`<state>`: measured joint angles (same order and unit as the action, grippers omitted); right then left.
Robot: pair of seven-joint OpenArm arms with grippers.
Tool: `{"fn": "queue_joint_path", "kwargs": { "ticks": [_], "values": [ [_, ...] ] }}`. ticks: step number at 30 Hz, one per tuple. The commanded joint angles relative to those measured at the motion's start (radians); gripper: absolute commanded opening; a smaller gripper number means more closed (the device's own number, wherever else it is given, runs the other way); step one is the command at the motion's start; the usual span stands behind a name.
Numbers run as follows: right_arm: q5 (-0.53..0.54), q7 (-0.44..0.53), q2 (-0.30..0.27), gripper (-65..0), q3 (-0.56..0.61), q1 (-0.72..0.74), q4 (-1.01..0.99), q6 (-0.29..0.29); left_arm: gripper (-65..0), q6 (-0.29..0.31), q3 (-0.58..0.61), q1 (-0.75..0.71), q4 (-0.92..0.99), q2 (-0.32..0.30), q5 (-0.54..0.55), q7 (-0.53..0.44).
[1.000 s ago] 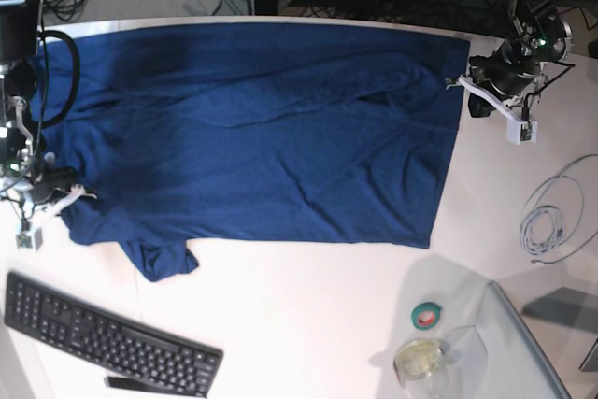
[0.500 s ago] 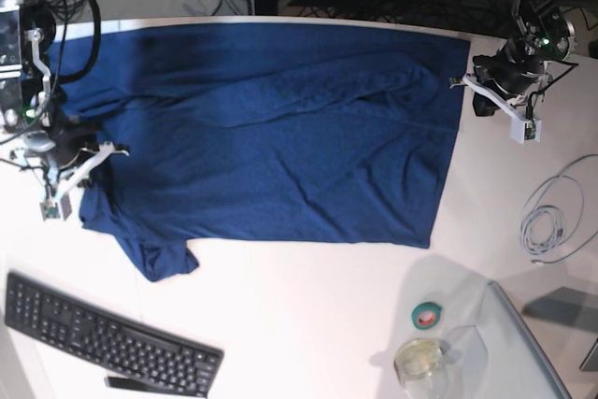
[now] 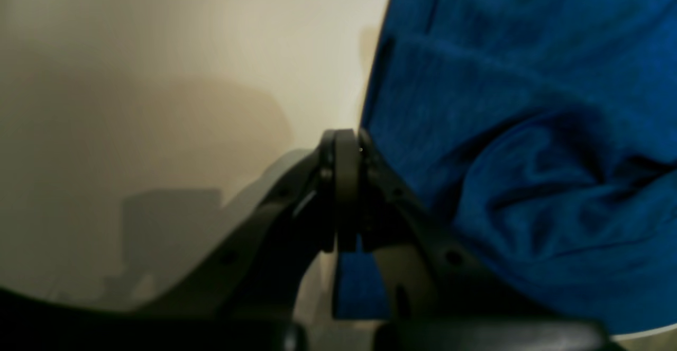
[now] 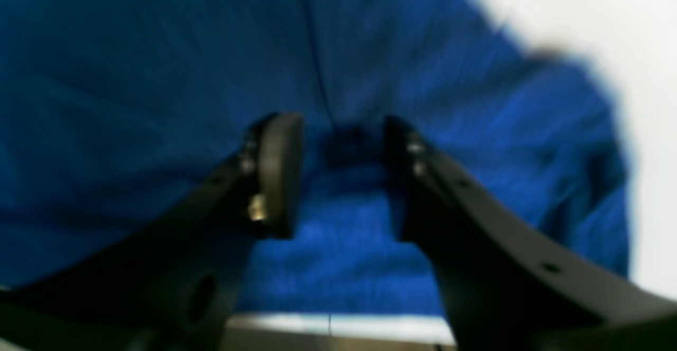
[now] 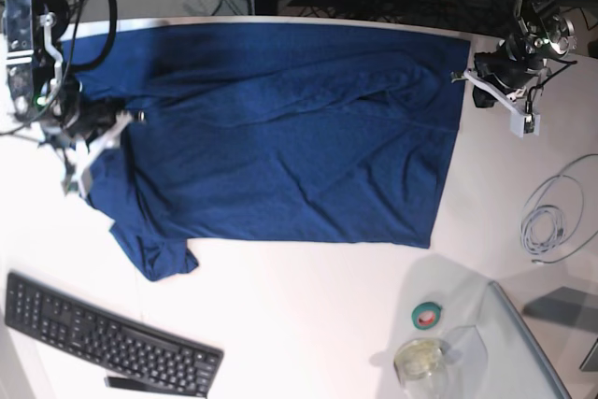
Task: Layout the t-shirt on the table in an organized manner, then fold the t-shirt properly
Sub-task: 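Grasp the shirt sleeve near the keyboard with the right gripper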
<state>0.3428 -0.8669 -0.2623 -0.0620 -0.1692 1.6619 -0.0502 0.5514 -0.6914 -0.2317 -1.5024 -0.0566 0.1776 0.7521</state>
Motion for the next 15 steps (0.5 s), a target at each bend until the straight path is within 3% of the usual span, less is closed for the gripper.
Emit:
{"fn": "queue_joint_path", "kwargs": {
  "ticks": [1,4,9,15],
  "values": [
    [0.002,0.031,-0.013,-38.7,-0.009,0.046,0.028,-0.001,-65.0,0.003,-0.032,0.001,-0.010,-0.015,0.009,-0.015],
    [0.000,0.097,-0.013,-38.6,-0.019,0.187,-0.062,-0.001,-65.0,0.003,-0.084,0.002,-0.010,-0.015,0.013,-0.015],
    [0.000,0.249,-0.001,-38.6,-0.009,0.526,-0.558,-0.001,-65.0,0.003,-0.121,-0.001,-0.017,-0.015,0.013,-0.015],
    [0.000,0.499,0.001,-38.6,0.233,0.745,-1.044,-0.001,-65.0,0.006,-0.175,-0.008,-0.019,-0.015,0.013,-0.015]
  ]
}}
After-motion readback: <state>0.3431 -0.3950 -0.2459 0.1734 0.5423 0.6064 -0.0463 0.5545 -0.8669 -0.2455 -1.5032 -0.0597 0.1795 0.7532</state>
